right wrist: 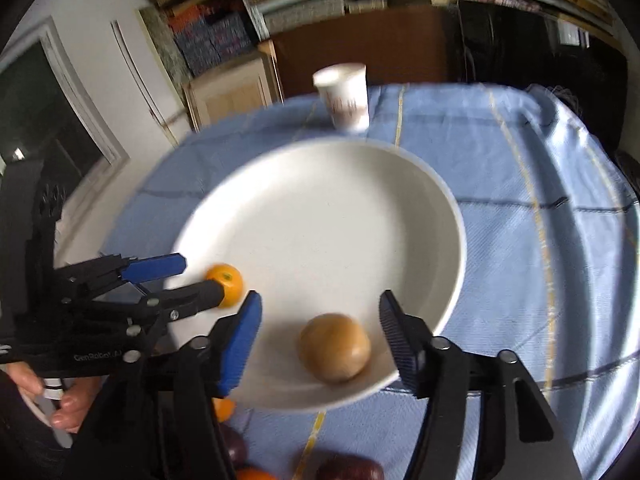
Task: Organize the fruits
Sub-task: 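Place the orange tomato and brown potato onto the white plate with both tools, then grasp the large brown potato with the right tool while the left tool grasps a red tomato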
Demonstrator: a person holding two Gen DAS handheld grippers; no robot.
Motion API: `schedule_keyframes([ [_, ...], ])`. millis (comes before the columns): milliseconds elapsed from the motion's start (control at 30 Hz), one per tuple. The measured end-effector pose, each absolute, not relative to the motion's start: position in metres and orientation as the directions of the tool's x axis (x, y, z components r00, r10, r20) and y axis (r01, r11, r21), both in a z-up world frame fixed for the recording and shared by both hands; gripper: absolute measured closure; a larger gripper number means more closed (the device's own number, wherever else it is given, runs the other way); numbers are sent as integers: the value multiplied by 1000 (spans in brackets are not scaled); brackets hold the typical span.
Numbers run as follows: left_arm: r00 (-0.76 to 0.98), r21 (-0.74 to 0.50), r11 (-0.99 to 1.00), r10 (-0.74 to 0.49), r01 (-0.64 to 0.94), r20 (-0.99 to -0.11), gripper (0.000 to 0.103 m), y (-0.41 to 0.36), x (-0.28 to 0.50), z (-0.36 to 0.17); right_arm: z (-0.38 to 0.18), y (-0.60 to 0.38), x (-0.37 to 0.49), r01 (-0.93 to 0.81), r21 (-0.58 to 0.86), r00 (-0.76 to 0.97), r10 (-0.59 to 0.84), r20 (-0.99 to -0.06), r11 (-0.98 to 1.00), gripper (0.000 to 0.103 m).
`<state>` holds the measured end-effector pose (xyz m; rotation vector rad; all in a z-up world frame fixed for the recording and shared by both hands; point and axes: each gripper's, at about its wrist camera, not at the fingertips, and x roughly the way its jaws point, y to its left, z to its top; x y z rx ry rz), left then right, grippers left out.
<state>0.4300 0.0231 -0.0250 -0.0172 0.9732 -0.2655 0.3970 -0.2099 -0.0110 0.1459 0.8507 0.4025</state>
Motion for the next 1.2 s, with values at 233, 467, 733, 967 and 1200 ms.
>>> schedule_keyframes([
  [233,683,-36,985,-142,167,-717,5,33,338,5,0,-248,313,-315,344,663,465,-587,885,33],
  [467,695,-161,970,-243,183,-677,5,55,245,-25,-44,-270,238,-306,329,647,448,-617,894,33],
  [733,645,-181,973,-230,142,-729,5,64,204,-66,-59,-273,209,-344,386,581,517,-628,856,33],
  [967,640,-163,968,-248,191,-727,5,56,202,-67,-60,-260,194,-458,390,487,592,-642,799,33],
  [1200,612,-165,970,-240,177,-754,5,55,208,-73,-67,-259,191,-447,367,470,564,-679,816,39],
])
